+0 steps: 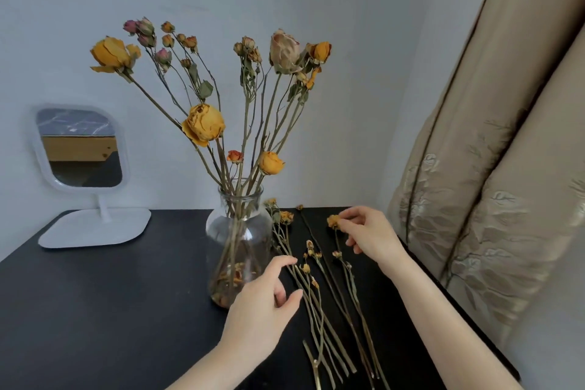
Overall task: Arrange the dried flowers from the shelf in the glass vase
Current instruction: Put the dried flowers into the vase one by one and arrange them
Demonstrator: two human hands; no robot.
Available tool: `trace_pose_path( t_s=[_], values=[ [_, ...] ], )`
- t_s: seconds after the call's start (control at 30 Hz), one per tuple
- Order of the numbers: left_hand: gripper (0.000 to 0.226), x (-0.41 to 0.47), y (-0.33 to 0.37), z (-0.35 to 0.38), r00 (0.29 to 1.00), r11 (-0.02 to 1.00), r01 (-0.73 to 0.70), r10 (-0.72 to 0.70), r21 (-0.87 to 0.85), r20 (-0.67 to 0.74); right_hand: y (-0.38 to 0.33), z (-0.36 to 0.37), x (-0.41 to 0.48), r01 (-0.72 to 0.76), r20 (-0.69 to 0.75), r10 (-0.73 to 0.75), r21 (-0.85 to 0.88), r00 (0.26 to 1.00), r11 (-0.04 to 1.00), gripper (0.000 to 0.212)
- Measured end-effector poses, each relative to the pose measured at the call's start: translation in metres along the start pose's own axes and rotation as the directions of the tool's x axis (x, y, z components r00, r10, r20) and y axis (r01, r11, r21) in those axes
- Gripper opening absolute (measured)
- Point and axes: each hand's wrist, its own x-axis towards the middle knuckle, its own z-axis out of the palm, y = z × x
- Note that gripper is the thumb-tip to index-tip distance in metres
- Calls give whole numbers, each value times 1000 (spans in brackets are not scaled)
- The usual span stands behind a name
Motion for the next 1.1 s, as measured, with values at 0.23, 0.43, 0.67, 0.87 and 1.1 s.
trace_pose_path(
  t_s=[0.23,0.43,0.67,0.87,1.1],
  values=[
    [40,34,1,40,915,910,347,-381,226,130,63,9,3,-128,187,192,-306,964,943,13],
    [32,45,-6,52,872,847,423,-478,323,111,67,29,2,-14,192,94,-383,977,924,15],
    [42,52,-9,58,873,850,428,-476,308,102,53,51,3,36,268,88,-428,959,903,15],
    [44,50,-9,56,867,855,448,-487,262,105,53,55,1,20,301,129,-447,945,894,18],
    [44,45,-11,53,862,860,446,-487,247,141,54,59,-2,3,304,183,-521,935,853,28]
  ],
)
